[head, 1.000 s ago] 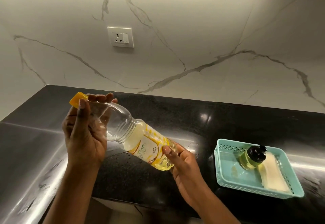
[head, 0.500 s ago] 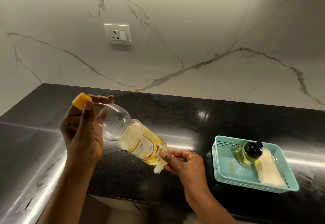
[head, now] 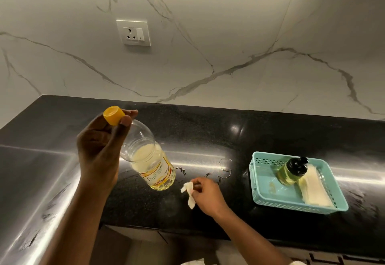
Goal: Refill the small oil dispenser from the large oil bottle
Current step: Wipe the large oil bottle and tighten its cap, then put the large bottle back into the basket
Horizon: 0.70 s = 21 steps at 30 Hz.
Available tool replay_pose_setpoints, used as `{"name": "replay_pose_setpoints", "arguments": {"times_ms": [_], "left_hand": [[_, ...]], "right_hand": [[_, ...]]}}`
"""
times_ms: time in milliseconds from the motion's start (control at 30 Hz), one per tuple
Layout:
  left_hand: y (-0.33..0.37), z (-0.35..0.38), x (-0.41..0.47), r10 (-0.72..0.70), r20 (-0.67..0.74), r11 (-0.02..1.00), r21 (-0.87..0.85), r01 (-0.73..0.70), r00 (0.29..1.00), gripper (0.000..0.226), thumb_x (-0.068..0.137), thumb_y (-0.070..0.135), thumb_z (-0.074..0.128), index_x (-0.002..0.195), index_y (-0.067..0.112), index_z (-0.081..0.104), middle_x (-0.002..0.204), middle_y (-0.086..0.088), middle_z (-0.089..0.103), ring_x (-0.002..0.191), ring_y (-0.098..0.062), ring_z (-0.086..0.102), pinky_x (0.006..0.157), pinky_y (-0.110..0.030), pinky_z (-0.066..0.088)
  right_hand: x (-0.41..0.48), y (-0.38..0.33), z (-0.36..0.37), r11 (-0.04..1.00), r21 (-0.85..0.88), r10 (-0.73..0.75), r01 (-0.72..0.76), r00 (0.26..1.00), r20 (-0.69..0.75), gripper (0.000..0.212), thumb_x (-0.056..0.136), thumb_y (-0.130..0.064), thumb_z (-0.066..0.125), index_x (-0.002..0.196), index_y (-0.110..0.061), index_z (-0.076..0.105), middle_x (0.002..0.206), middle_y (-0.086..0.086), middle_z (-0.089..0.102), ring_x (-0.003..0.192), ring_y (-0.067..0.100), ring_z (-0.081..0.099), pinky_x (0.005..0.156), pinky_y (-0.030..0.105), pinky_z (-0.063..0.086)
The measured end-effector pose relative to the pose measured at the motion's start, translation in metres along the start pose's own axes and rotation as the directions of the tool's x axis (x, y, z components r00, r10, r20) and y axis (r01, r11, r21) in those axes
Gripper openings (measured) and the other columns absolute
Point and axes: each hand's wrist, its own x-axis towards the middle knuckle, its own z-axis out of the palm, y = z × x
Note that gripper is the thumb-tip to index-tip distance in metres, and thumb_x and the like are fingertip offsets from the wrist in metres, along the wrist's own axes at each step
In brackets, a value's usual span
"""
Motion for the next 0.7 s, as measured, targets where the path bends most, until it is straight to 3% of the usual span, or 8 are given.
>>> {"name": "replay_pose_setpoints", "arguments": {"times_ms": [67, 167, 233, 367, 433, 600, 700], "left_hand": [[0.000, 0.009, 0.000, 0.000, 0.044, 1.000, 0.003, 0.000, 0.999, 0.019, 0.094, 0.037, 0.076, 0.112, 0.035, 0.080, 0.116, 0.006, 0.081, 0.117, -0.025, 0.072, 0.105, -0.041, 0.056], [-0.002, 0.026, -0.001, -0.019, 0.103, 1.000, 0.026, 0.017, 0.994, 0.022, 0.094, 0.031, 0.071, 0.113, 0.037, 0.079, 0.115, 0.009, 0.081, 0.116, -0.019, 0.074, 0.102, -0.032, 0.057], [-0.006, 0.041, -0.002, -0.028, 0.126, 0.999, 0.023, 0.025, 0.992, 0.026, 0.093, 0.033, 0.071, 0.118, 0.029, 0.076, 0.116, 0.010, 0.081, 0.117, -0.018, 0.073, 0.102, -0.032, 0.058], [-0.010, 0.084, -0.005, -0.060, 0.167, 0.995, -0.069, 0.072, 0.984, 0.048, 0.094, 0.036, 0.079, 0.130, 0.006, 0.068, 0.120, 0.005, 0.079, 0.124, -0.021, 0.070, 0.109, -0.039, 0.055], [-0.009, 0.116, -0.005, -0.091, 0.197, 0.989, -0.100, 0.113, 0.976, 0.042, 0.097, 0.029, 0.076, 0.130, 0.005, 0.066, 0.119, 0.006, 0.079, 0.125, -0.019, 0.070, 0.109, -0.043, 0.055], [-0.007, 0.201, -0.011, -0.112, 0.324, 0.974, -0.150, 0.167, 0.940, 0.029, 0.090, 0.020, 0.073, 0.118, 0.012, 0.070, 0.114, 0.009, 0.081, 0.118, -0.012, 0.074, 0.097, -0.028, 0.059], [-0.011, 0.251, -0.021, -0.102, 0.416, 0.966, -0.175, 0.189, 0.904, 0.023, 0.090, 0.018, 0.080, 0.112, 0.016, 0.074, 0.113, 0.005, 0.081, 0.114, -0.015, 0.075, 0.093, -0.028, 0.059]], "right_hand": [[-0.004, 0.003, -0.007, 0.997, -0.077, -0.007, 0.007, 1.000, -0.003, 0.042, 0.095, -0.005, 0.065, 0.135, -0.017, 0.069, 0.129, 0.001, 0.073, 0.117, 0.014, 0.069, 0.096, 0.027, 0.056], [-0.011, 0.003, -0.023, 0.997, -0.067, -0.052, 0.049, 0.998, -0.034, 0.051, 0.094, -0.012, 0.070, 0.144, -0.020, 0.062, 0.143, 0.001, 0.064, 0.132, 0.016, 0.060, 0.110, 0.033, 0.052], [-0.021, 0.000, -0.037, 0.995, 0.004, -0.104, 0.105, 0.993, -0.048, 0.061, 0.091, -0.021, 0.077, 0.148, -0.028, 0.057, 0.146, -0.004, 0.059, 0.133, 0.014, 0.059, 0.111, 0.039, 0.053], [-0.049, -0.010, -0.070, 0.976, 0.035, -0.211, 0.214, 0.976, -0.056, 0.085, 0.080, -0.048, 0.086, 0.154, -0.045, 0.044, 0.146, -0.018, 0.054, 0.128, 0.004, 0.059, 0.104, 0.032, 0.056], [-0.062, -0.009, -0.089, 0.966, 0.016, -0.252, 0.257, 0.956, -0.147, 0.083, 0.080, -0.054, 0.085, 0.152, -0.045, 0.045, 0.146, -0.021, 0.055, 0.124, 0.000, 0.060, 0.103, 0.029, 0.057], [-0.075, 0.016, -0.143, 0.972, 0.006, -0.213, 0.234, 0.893, -0.397, 0.059, 0.084, -0.046, 0.085, 0.137, -0.040, 0.060, 0.127, -0.019, 0.071, 0.113, 0.000, 0.068, 0.095, 0.030, 0.062], [-0.084, 0.036, -0.177, 0.985, 0.001, -0.154, 0.175, 0.872, -0.465, 0.056, 0.088, -0.039, 0.085, 0.138, -0.042, 0.060, 0.120, -0.026, 0.068, 0.098, -0.016, 0.062, 0.083, 0.002, 0.050]]}}
